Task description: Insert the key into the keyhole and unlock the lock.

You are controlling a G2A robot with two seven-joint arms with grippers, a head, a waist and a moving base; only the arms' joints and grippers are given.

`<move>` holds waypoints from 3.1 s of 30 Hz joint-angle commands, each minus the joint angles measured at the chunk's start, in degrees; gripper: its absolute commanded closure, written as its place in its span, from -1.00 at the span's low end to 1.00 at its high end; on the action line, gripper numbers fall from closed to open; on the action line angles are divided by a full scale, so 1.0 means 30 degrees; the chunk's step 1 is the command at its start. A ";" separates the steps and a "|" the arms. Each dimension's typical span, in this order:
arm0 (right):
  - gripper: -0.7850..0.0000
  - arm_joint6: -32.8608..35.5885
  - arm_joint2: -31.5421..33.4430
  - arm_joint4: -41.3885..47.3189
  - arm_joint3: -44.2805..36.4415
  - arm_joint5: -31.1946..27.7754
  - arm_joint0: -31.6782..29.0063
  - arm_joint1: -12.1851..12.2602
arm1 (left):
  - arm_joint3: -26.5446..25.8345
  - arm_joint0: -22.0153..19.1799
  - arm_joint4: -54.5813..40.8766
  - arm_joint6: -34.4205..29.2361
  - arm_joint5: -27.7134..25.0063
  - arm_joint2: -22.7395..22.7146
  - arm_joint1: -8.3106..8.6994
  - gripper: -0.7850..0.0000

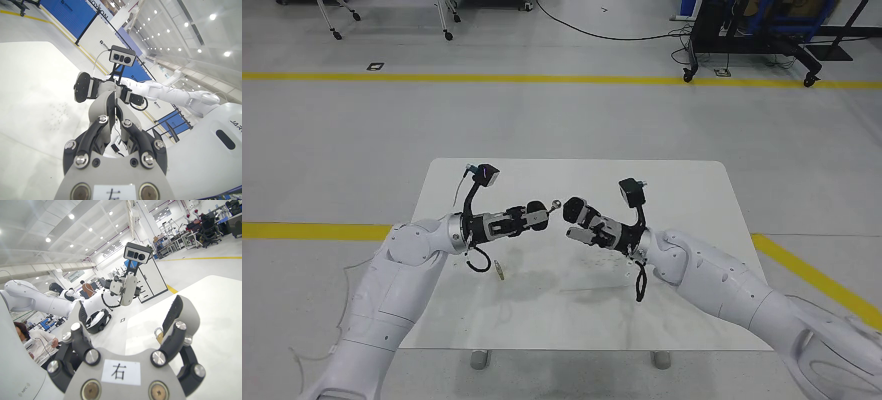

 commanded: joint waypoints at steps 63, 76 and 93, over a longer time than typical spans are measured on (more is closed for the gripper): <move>1.00 2.1294 0.3092 0.8934 -0.0073 0.2379 -0.0589 0.0549 | -0.0983 -0.3276 0.2380 -0.1931 0.1335 0.7457 0.3076 -1.00; 1.00 2.1227 0.5316 0.9187 0.0363 0.0652 -0.1253 0.1269 | -0.0191 -0.3311 0.1133 -0.0876 0.0356 0.6854 0.3178 -1.00; 1.00 1.9945 0.8115 0.9428 -0.0686 -0.0629 -0.3120 0.2875 | -0.5581 -0.1763 1.0466 -0.0992 0.2612 0.3180 0.4714 -1.00</move>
